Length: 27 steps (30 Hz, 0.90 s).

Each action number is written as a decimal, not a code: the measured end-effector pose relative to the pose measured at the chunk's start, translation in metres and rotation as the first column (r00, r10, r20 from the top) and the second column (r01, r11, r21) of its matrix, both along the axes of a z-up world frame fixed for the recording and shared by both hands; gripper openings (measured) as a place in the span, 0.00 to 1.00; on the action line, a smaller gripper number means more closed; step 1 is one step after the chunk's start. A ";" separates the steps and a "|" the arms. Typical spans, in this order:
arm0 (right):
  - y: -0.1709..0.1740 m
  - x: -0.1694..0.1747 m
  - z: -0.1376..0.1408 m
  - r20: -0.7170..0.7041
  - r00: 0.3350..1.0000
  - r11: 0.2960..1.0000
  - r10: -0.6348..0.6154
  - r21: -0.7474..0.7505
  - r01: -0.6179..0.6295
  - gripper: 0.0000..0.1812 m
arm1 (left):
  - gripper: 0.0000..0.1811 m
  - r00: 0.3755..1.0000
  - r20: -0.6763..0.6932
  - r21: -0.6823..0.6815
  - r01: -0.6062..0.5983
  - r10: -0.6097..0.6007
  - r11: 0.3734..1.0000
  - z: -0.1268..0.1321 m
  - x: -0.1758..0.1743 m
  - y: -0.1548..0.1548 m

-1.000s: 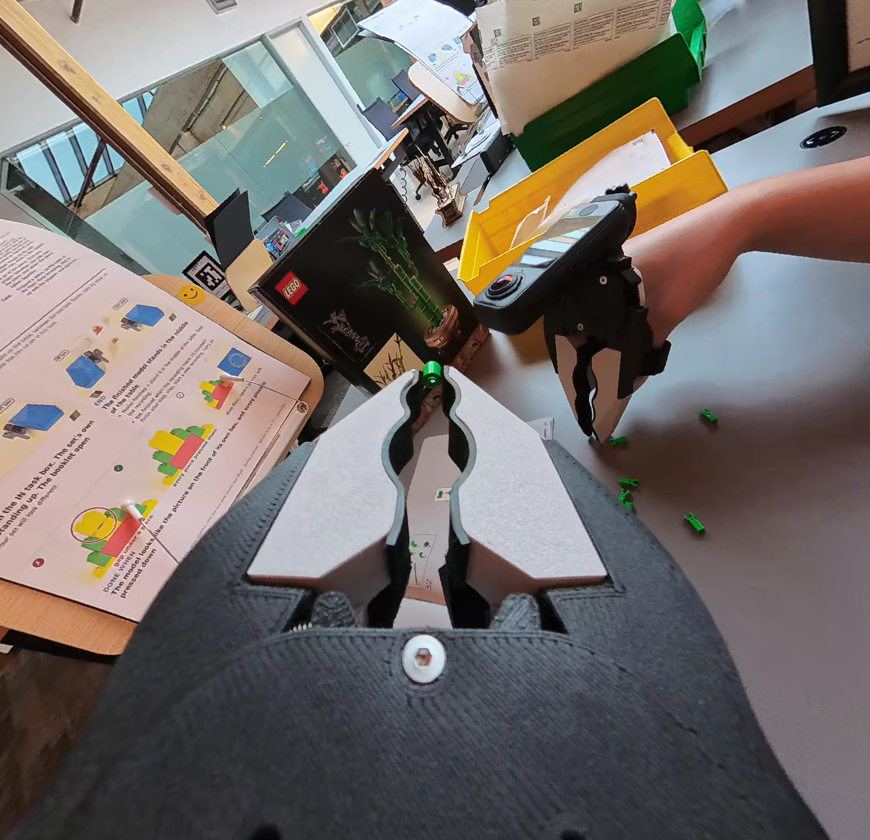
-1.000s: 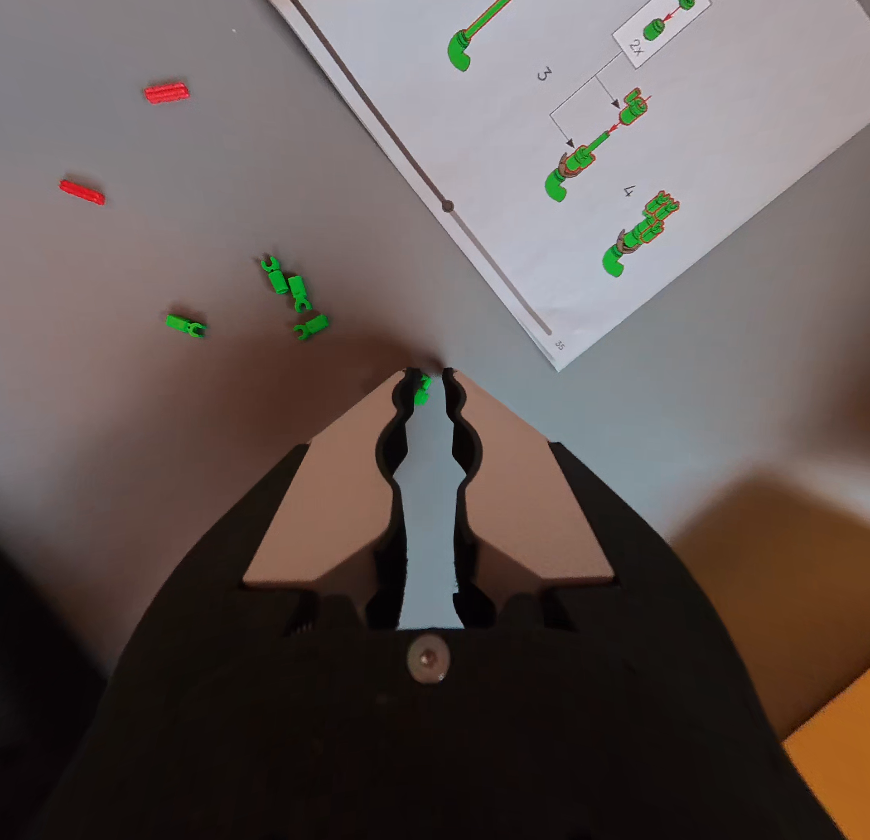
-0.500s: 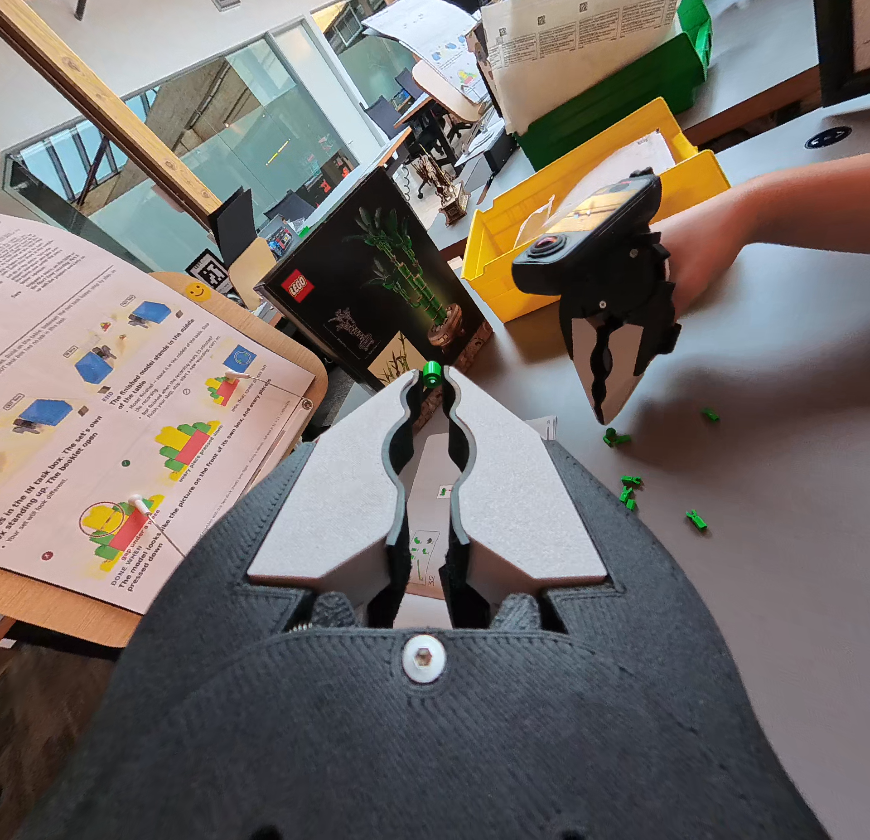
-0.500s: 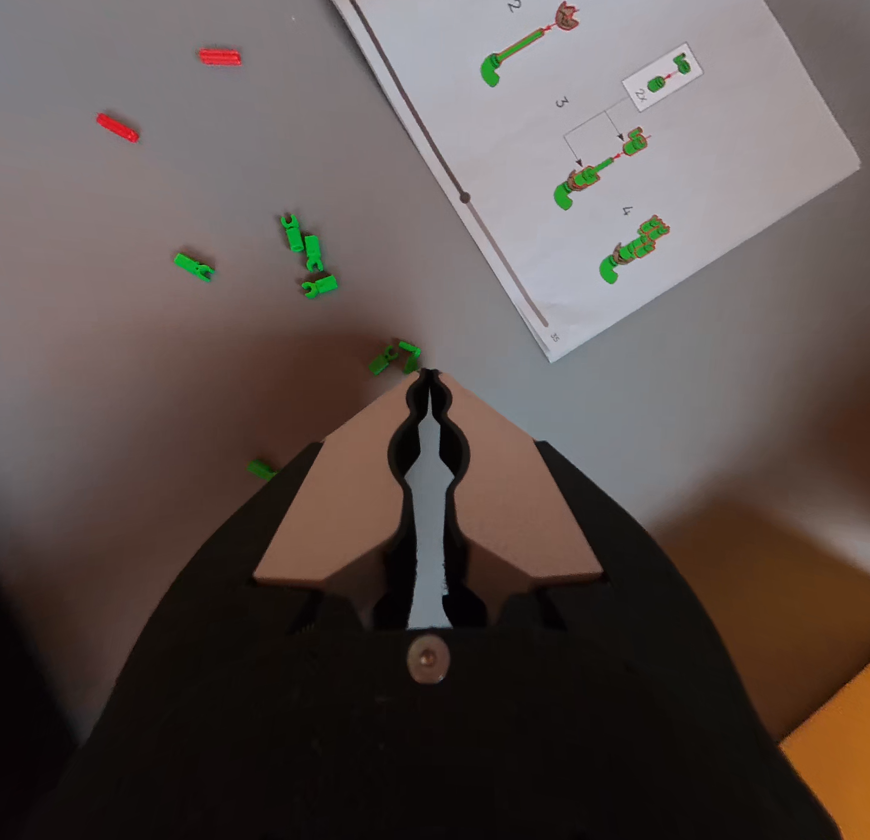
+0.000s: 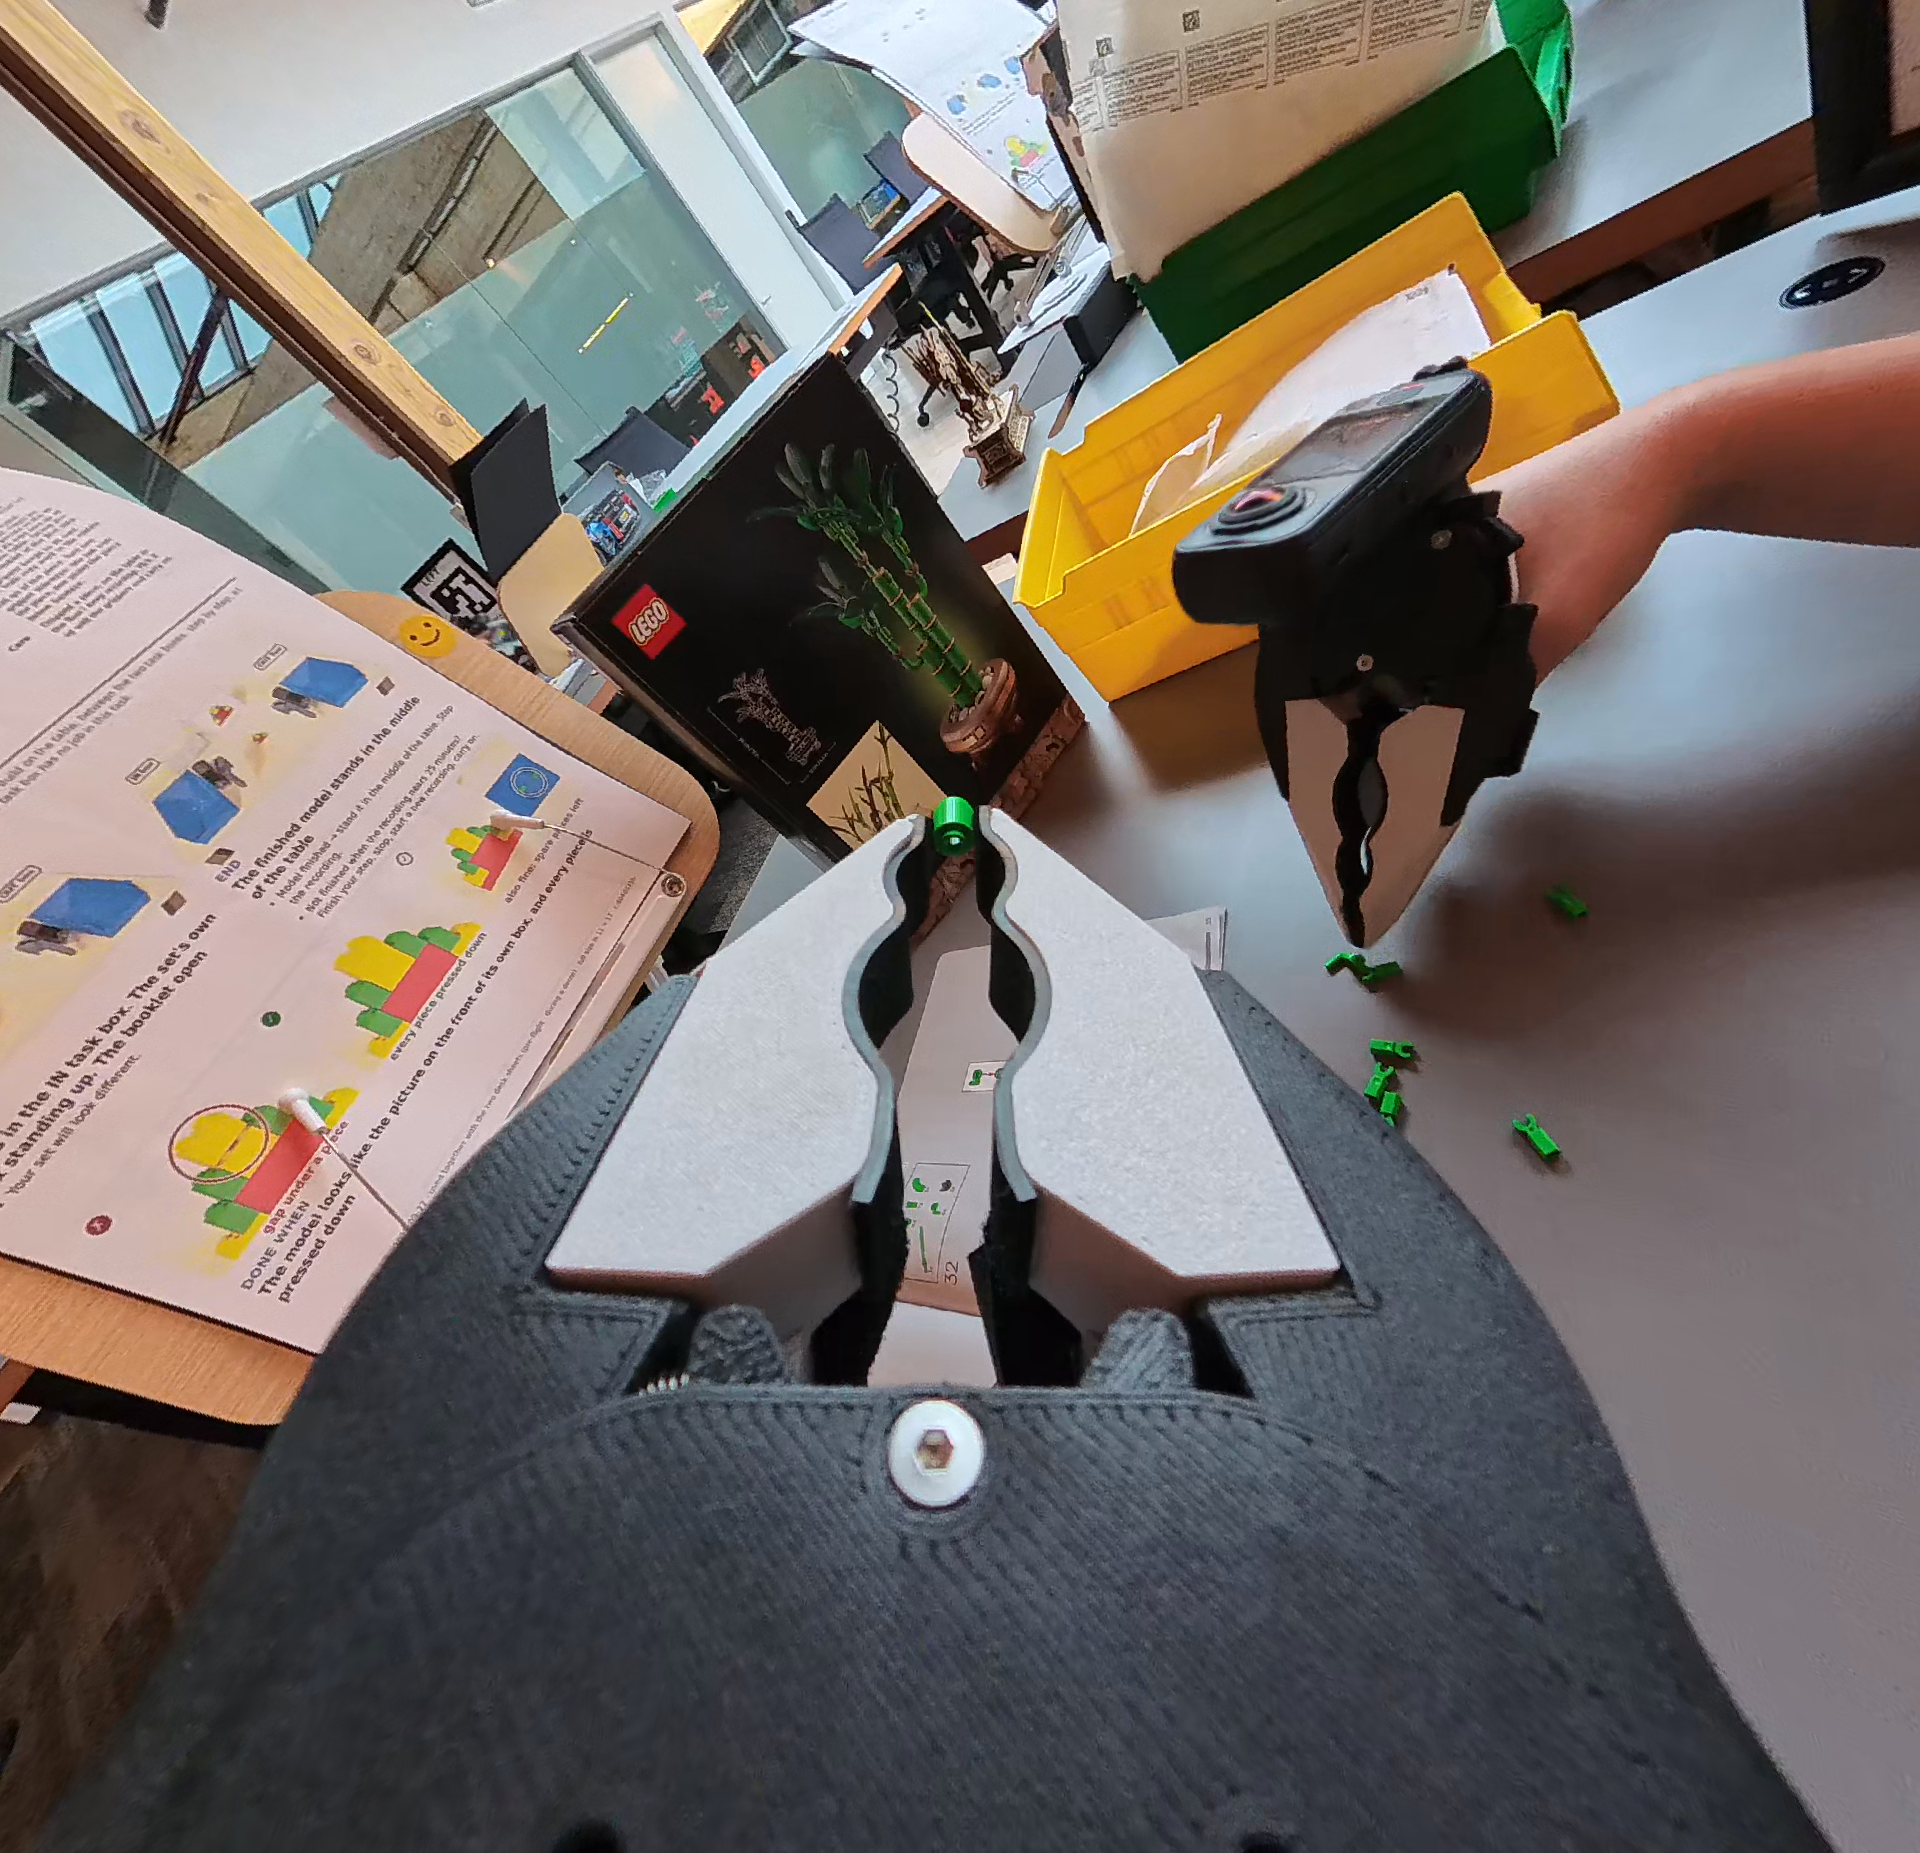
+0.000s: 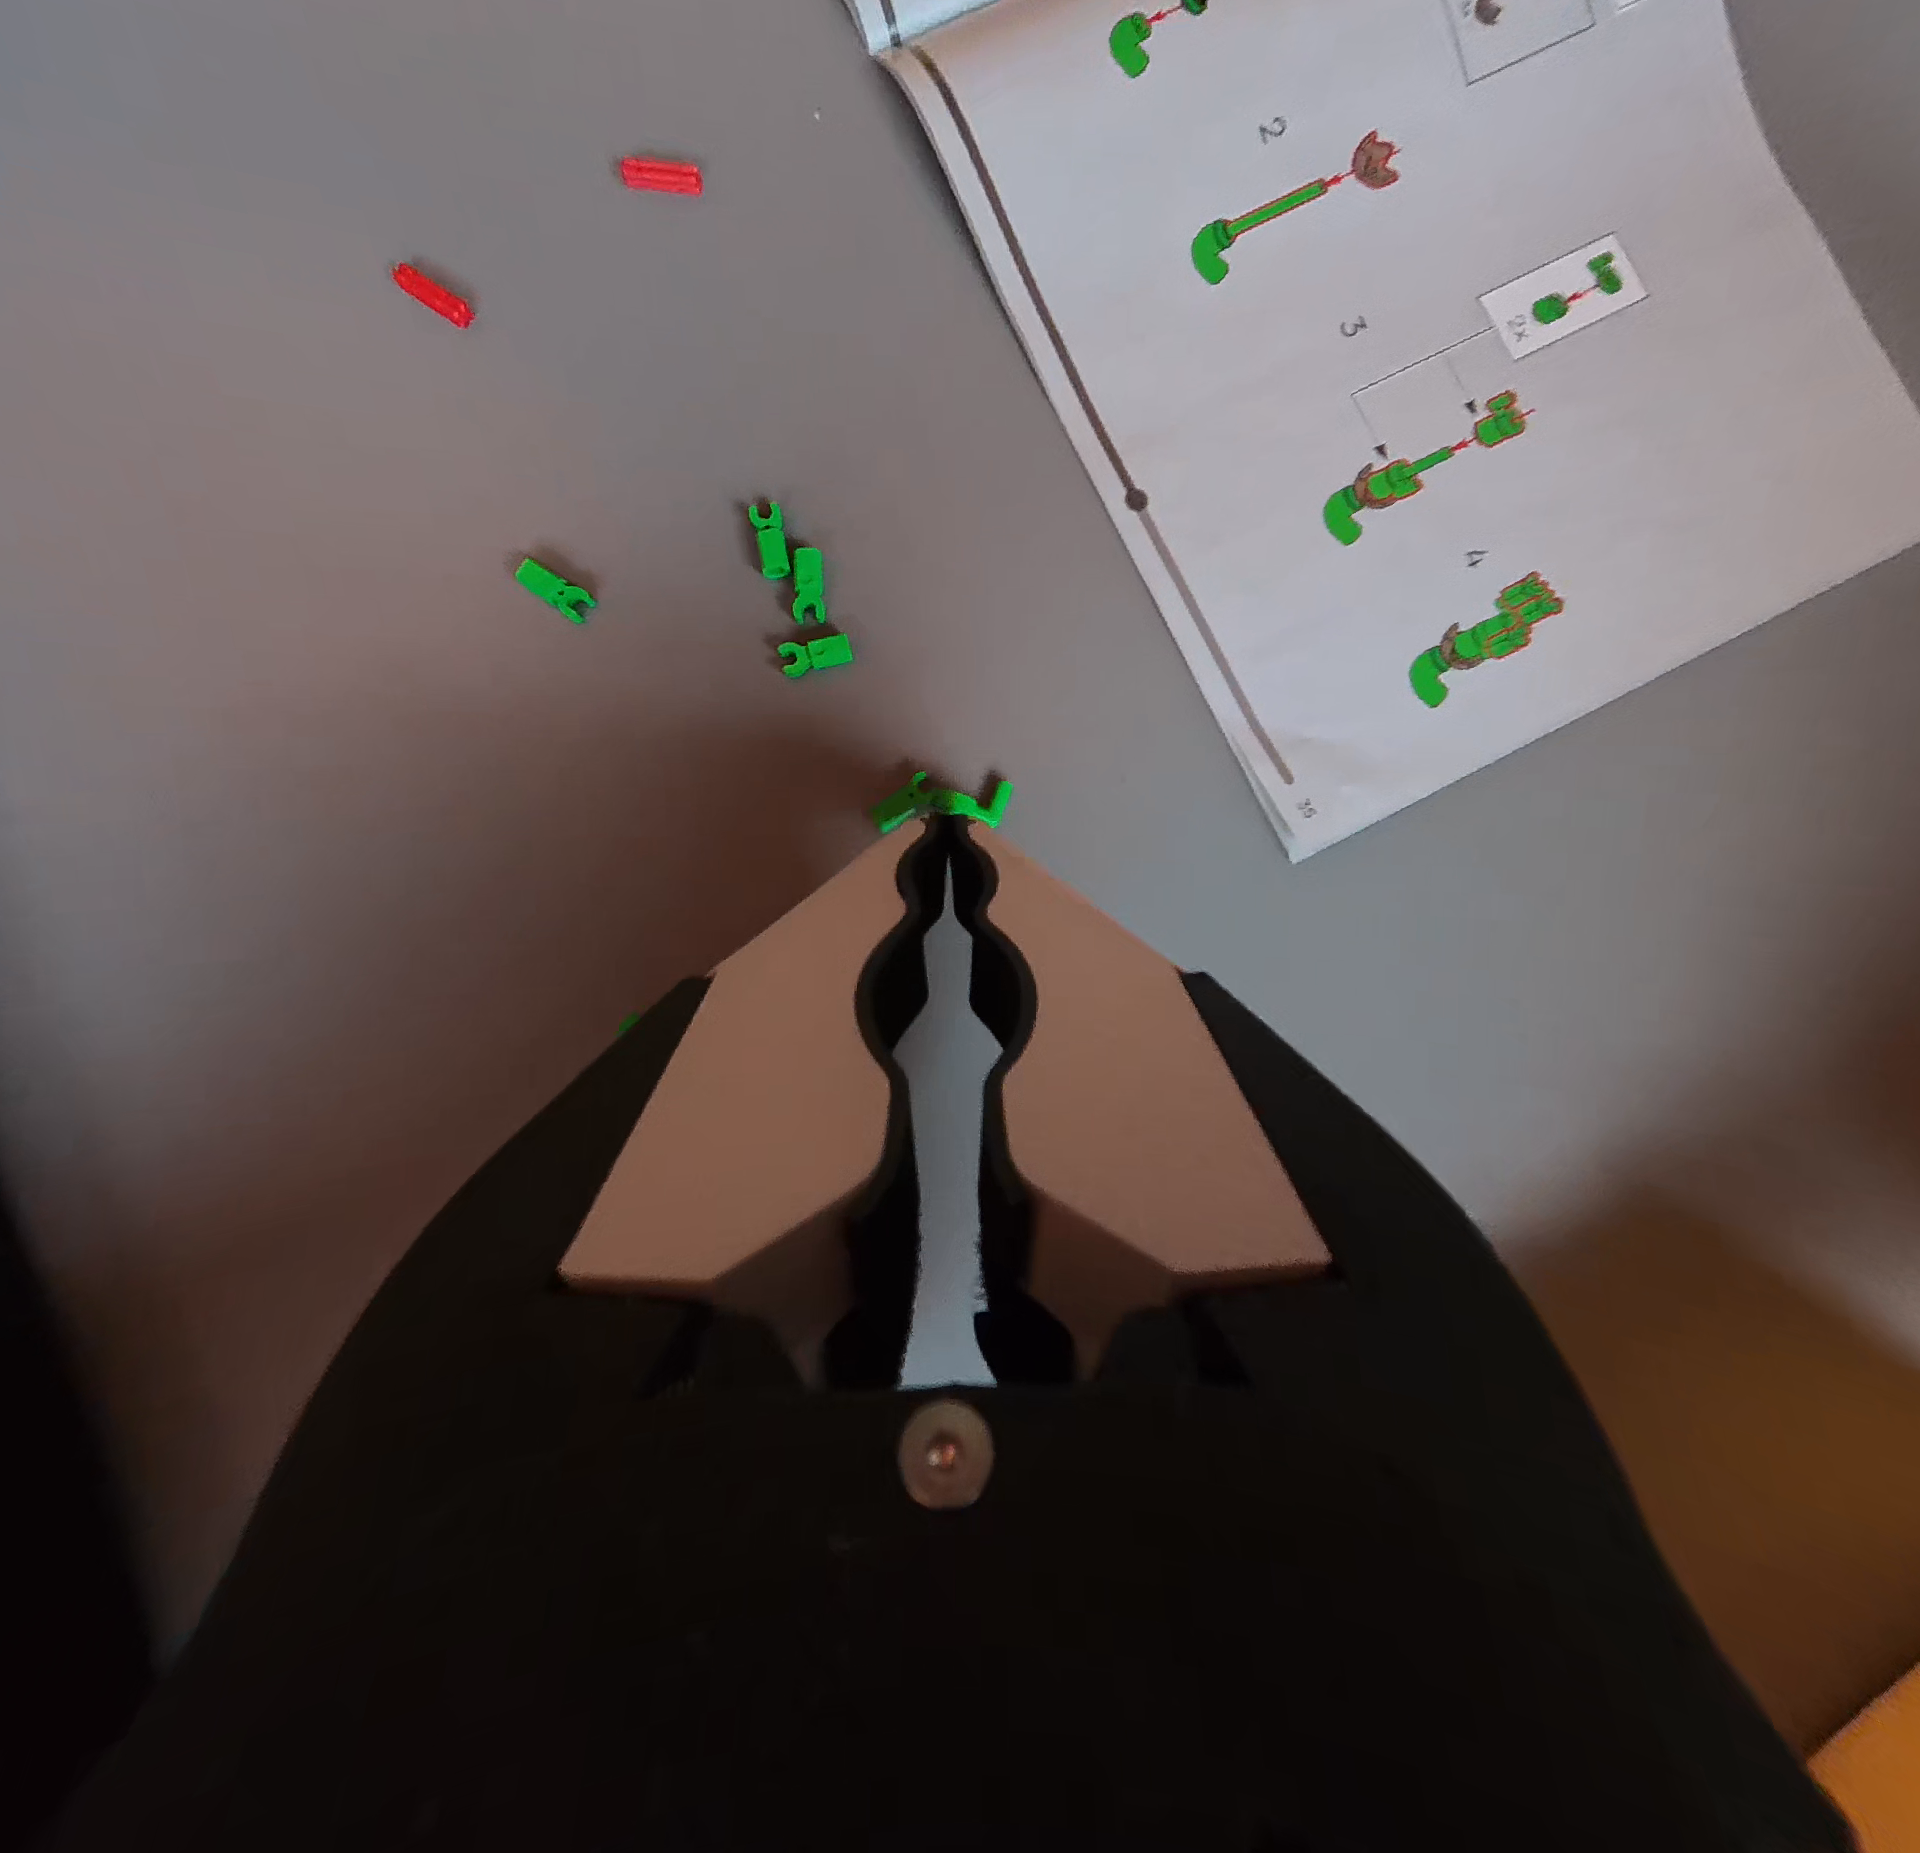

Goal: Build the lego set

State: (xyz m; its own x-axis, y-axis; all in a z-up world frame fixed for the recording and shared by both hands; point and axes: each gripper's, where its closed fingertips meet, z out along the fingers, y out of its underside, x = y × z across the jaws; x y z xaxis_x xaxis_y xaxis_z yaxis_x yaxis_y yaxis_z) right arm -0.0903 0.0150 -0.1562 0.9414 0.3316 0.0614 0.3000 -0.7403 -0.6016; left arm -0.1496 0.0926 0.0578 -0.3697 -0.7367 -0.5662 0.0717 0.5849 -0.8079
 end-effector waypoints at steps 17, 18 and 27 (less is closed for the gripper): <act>0.004 -0.003 -0.007 0.075 0.993 0.995 0.096 0.013 -0.097 0.00 | 0.03 1.000 0.006 0.006 0.001 -0.001 1.000 0.003 -0.001 -0.001; 0.009 -0.006 -0.007 0.067 0.992 0.994 0.103 0.025 -0.105 0.00 | 0.03 1.000 0.005 0.007 0.000 0.000 1.000 0.002 -0.001 -0.001; 0.012 0.001 0.010 0.014 0.998 0.988 0.061 0.140 -0.062 0.06 | 0.03 1.000 0.008 0.007 0.000 0.000 1.000 0.004 -0.002 0.000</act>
